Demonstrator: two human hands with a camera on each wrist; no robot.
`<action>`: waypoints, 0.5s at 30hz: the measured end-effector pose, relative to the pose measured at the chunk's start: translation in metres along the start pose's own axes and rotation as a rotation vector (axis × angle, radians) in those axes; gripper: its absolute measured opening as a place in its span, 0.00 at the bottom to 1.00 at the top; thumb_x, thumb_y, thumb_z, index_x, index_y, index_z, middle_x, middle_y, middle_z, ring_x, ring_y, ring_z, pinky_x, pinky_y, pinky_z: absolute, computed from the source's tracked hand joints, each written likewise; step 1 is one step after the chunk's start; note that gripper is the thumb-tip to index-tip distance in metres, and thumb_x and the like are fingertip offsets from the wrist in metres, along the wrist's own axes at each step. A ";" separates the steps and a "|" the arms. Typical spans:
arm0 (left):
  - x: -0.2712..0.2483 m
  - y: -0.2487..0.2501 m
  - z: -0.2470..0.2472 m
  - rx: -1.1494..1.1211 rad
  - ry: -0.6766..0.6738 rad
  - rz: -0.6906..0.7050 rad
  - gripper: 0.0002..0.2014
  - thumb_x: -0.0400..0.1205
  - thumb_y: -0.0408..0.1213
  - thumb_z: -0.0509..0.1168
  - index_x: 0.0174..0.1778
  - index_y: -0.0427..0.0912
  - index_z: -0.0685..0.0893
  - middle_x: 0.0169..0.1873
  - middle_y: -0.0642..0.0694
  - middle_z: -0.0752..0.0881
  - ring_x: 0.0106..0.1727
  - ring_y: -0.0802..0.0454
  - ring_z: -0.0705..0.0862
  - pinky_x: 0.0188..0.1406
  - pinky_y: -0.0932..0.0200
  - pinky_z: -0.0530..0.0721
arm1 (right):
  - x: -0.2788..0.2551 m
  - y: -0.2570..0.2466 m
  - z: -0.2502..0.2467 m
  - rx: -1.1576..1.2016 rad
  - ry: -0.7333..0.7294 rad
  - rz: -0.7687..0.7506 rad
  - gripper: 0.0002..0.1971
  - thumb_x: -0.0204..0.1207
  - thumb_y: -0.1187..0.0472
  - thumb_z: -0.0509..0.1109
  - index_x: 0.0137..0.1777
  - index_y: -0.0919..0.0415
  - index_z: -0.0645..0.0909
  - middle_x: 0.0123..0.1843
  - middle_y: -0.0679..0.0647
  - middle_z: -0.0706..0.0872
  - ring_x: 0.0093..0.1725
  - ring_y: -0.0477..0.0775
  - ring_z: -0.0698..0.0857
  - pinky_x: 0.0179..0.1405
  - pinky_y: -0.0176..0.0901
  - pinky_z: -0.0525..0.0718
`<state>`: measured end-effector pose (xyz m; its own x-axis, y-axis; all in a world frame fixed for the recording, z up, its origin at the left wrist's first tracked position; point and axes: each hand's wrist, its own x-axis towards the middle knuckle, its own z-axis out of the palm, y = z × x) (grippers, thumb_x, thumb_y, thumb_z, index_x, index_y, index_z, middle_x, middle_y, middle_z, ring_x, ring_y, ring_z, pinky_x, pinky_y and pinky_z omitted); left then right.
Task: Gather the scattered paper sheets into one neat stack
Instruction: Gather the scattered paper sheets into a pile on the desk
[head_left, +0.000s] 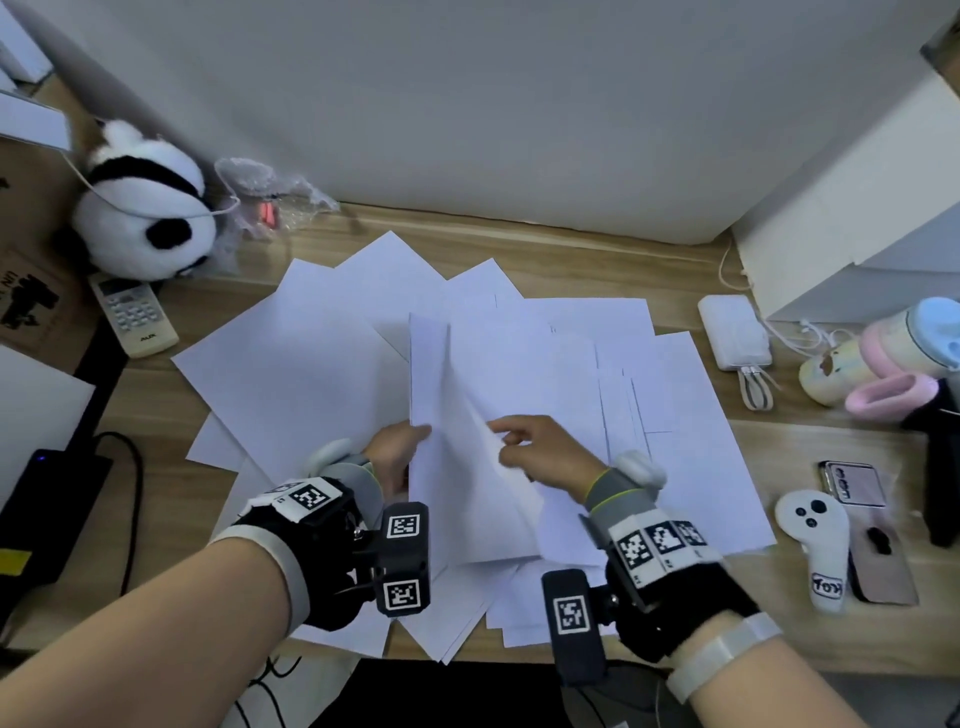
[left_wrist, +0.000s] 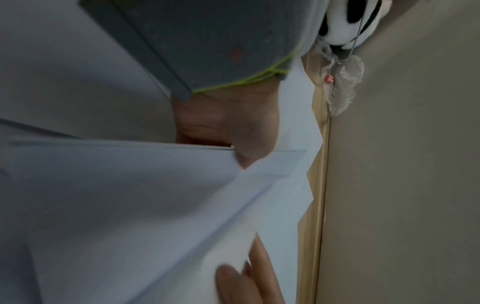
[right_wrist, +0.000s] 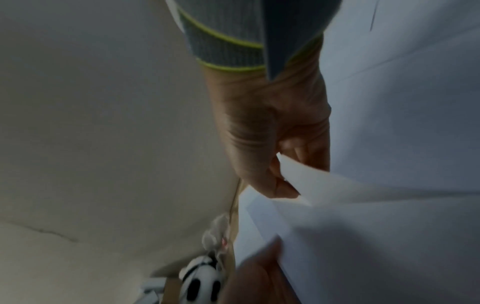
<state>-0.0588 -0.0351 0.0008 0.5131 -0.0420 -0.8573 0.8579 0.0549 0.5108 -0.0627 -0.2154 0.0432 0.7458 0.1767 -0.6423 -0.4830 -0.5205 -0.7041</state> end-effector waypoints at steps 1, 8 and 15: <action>0.001 -0.001 0.001 -0.036 -0.016 -0.014 0.23 0.85 0.48 0.56 0.68 0.33 0.78 0.59 0.34 0.84 0.52 0.39 0.84 0.46 0.51 0.82 | 0.002 0.000 0.008 -0.024 -0.021 -0.002 0.21 0.75 0.72 0.63 0.67 0.60 0.79 0.40 0.47 0.76 0.30 0.47 0.74 0.23 0.28 0.74; 0.006 -0.006 0.008 0.122 -0.098 0.048 0.15 0.70 0.35 0.71 0.49 0.32 0.84 0.54 0.29 0.86 0.55 0.34 0.85 0.61 0.42 0.82 | 0.007 0.005 0.035 -0.001 -0.170 -0.082 0.13 0.78 0.63 0.66 0.60 0.67 0.83 0.44 0.54 0.81 0.37 0.46 0.79 0.35 0.25 0.77; 0.004 0.003 -0.009 0.160 -0.074 0.217 0.24 0.69 0.33 0.67 0.63 0.40 0.82 0.60 0.34 0.87 0.61 0.28 0.84 0.65 0.28 0.76 | 0.013 0.052 -0.020 0.156 0.720 0.058 0.27 0.70 0.56 0.75 0.69 0.60 0.74 0.67 0.57 0.78 0.67 0.57 0.78 0.68 0.51 0.76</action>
<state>-0.0544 -0.0264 -0.0021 0.6807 -0.1199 -0.7227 0.7179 -0.0878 0.6906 -0.0691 -0.2573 0.0042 0.8075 -0.4675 -0.3597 -0.5505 -0.3781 -0.7443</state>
